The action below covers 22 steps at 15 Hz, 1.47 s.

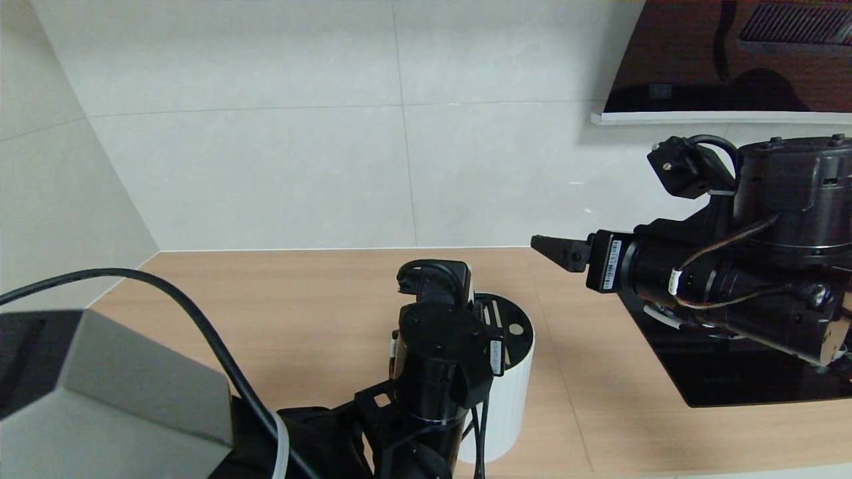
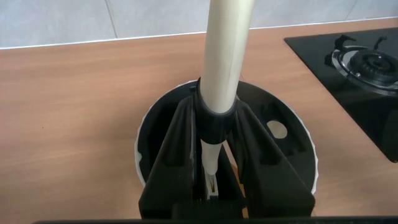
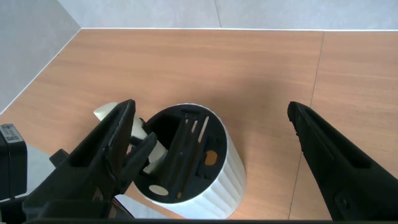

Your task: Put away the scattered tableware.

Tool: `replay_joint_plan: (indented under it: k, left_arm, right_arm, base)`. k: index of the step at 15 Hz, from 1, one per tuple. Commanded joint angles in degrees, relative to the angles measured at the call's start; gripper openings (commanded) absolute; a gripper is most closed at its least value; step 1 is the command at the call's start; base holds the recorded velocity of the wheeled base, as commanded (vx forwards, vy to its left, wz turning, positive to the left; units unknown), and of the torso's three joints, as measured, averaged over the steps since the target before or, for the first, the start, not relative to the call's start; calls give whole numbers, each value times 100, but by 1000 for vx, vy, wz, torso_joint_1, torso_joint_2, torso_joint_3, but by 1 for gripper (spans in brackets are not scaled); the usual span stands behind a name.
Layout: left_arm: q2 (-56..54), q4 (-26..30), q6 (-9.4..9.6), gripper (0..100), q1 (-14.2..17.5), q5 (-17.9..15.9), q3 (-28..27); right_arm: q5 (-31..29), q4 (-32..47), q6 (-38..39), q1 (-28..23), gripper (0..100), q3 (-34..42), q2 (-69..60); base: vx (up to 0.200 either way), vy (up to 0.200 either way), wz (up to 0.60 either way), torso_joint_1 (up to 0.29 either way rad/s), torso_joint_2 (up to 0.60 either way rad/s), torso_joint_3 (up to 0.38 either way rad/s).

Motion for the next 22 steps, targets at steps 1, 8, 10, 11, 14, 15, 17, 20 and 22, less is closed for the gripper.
replay_joint_plan:
  k: [1, 8, 10, 11, 14, 15, 17, 20, 22]
  left_arm:
    - [3, 1, -3, 0, 0, -4, -2]
    - [-24, 1, 6, 0, 9, -4, 6]
    - [-68, 1, 6, 0, 9, -4, 6]
    - [-85, 1, 6, 0, 9, -4, 6]
    - [-674, 27, 15, 0, 9, -162, 182]
    - [-735, 36, 15, 0, 9, -232, 226]
    - [-727, 45, 32, 0, 9, -259, 261]
    - [-489, 27, 32, 0, 9, -259, 323]
    - [-375, 18, 32, 0, 9, -259, 332]
  right_arm:
    - [-1, -4, -1, 0, 100, -1, 4]
    - [-1, -4, -1, 0, 100, -1, -4]
    - [-1, -4, -1, 0, 100, -1, -13]
    - [-1, -4, -10, 0, 100, -1, -13]
    - [-1, -4, -10, 0, 100, -1, -40]
    - [-1, -4, -10, 0, 100, -1, -40]
    - [-1, -4, -10, 0, 100, -1, -40]
    - [-1, -4, -10, 0, 100, -1, -40]
    - [-1, -4, -10, 0, 100, -1, -40]
  base:
    - [0, 0, 0, 0, 0, 0]
    - [0, 0, 0, 0, 0, 0]
    - [0, 0, 0, 0, 0, 0]
    - [0, 0, 0, 0, 0, 0]
    - [0, 0, 0, 0, 0, 0]
    - [0, 0, 0, 0, 0, 0]
    - [0, 0, 0, 0, 0, 0]
    - [0, 0, 0, 0, 0, 0]
    - [0, 0, 0, 0, 0, 0]
